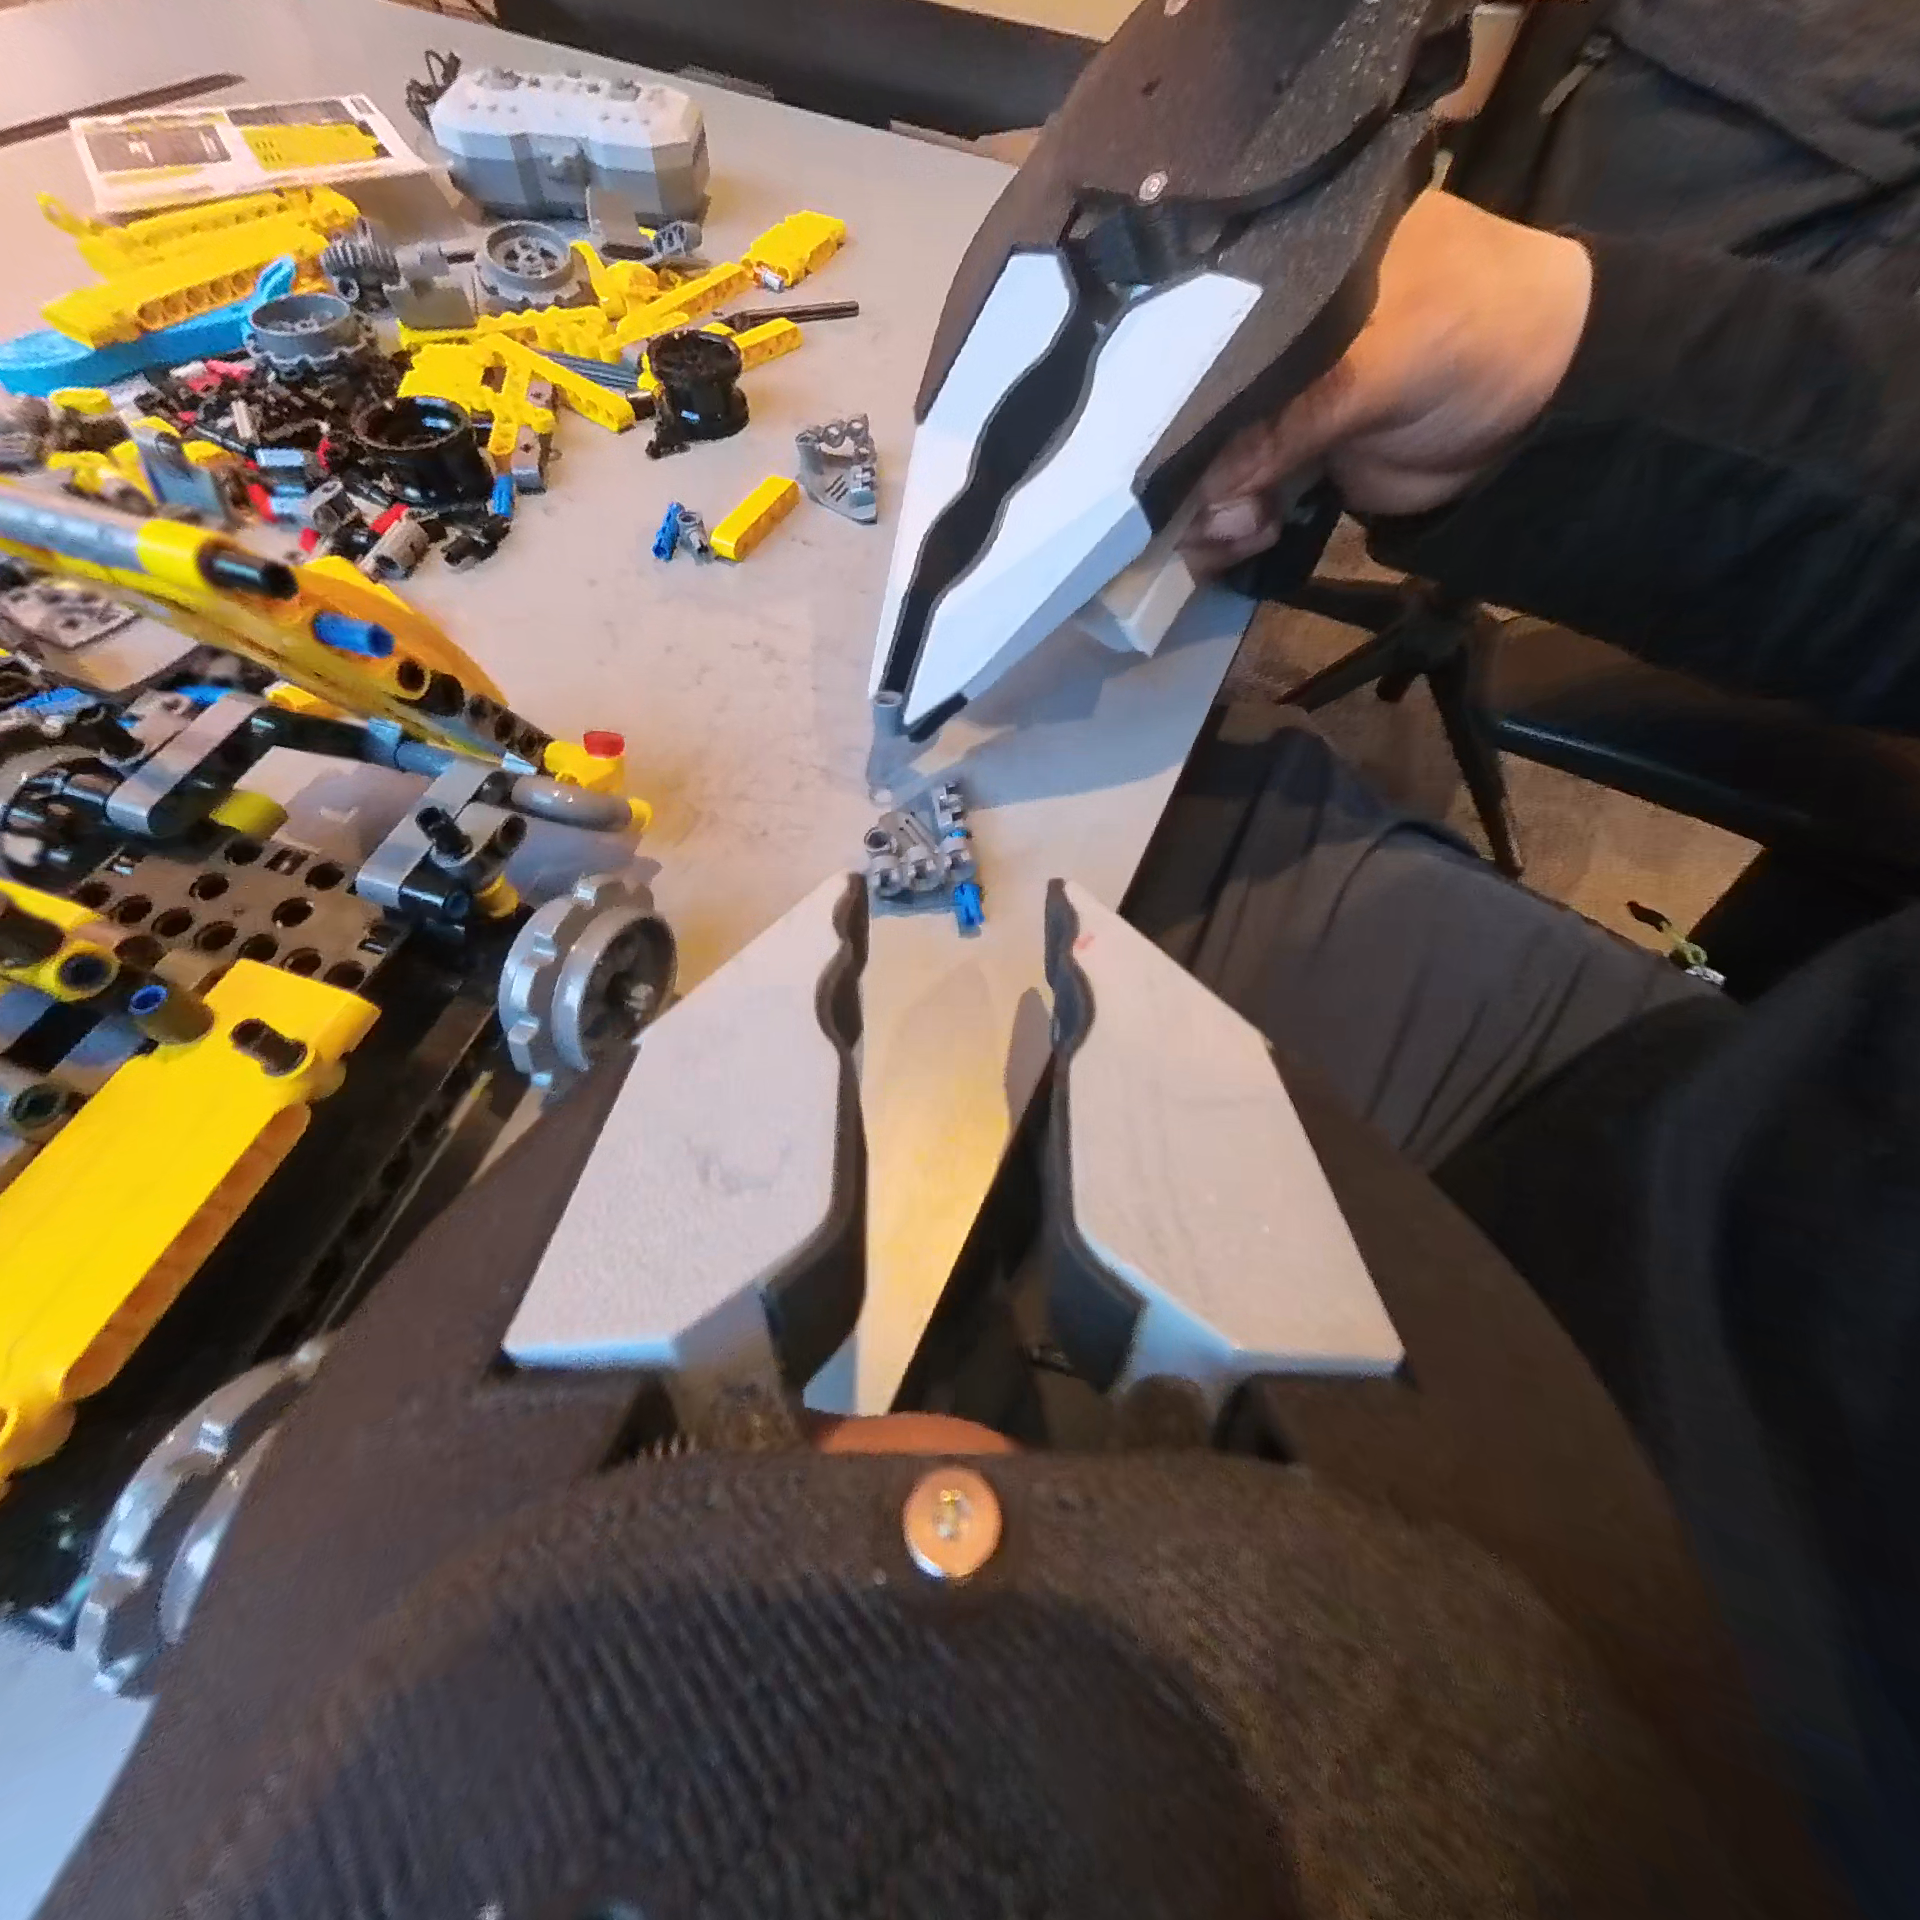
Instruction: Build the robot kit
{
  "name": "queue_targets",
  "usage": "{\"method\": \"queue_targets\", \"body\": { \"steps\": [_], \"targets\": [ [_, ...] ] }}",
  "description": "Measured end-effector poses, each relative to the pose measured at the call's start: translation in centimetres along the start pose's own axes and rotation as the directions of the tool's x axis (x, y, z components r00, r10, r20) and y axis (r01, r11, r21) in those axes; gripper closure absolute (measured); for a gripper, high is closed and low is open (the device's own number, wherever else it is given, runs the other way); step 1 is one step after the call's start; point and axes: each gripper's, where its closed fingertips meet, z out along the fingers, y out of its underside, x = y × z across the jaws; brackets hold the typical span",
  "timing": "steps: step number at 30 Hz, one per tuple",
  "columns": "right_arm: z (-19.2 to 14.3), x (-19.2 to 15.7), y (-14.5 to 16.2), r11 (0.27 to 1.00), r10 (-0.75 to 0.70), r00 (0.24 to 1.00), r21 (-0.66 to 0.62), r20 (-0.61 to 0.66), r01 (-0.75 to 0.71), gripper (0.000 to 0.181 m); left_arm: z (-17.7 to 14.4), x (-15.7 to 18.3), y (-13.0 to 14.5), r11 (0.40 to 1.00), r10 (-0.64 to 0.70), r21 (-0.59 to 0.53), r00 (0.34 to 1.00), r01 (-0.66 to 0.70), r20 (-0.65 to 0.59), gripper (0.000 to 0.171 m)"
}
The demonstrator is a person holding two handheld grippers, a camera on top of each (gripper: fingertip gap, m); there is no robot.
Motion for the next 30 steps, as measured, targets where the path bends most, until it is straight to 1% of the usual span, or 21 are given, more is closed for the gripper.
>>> {"method": "queue_targets", "body": {
  "steps": [5, 8, 16, 23, 30],
  "targets": [
    [0.1, -0.1, 0.1, 1.000, -0.020, 1.000, -0.009, -0.011, 0.020, 0.174, -0.3, -0.3, 0.4, 1.000, 0.017, 0.012, 1.000, -0.018, 0.010, 0.140],
    [0.2, -0.1, 0.2, 1.000, -0.020, 1.000, -0.015, -0.008, 0.020, 0.174, -0.6, -0.1, 0.4, 0.999, 0.027, 0.033, 1.000, -0.026, -0.011, 0.141],
    [-0.1, 0.0, -0.2, 1.000, 0.014, 1.000, 0.013, 0.009, -0.014, 0.174, -1.0, 1.4, 1.5, 0.990, 0.134, 0.044, 0.990, -0.132, -0.049, 0.142],
    [0.3, 0.2, 0.2, 0.999, 0.047, 0.999, -0.015, 0.009, -0.047, 0.174, -1.5, 1.4, 1.1, 0.997, 0.064, 0.059, 0.994, -0.059, -0.088, 0.142],
    [0.2, 0.0, -0.6, 0.997, 0.068, 0.997, 0.029, 0.039, -0.069, 0.174, -1.6, 1.2, 0.9, 0.997, 0.044, 0.068, 0.995, -0.039, -0.087, 0.141]
  ]
}}
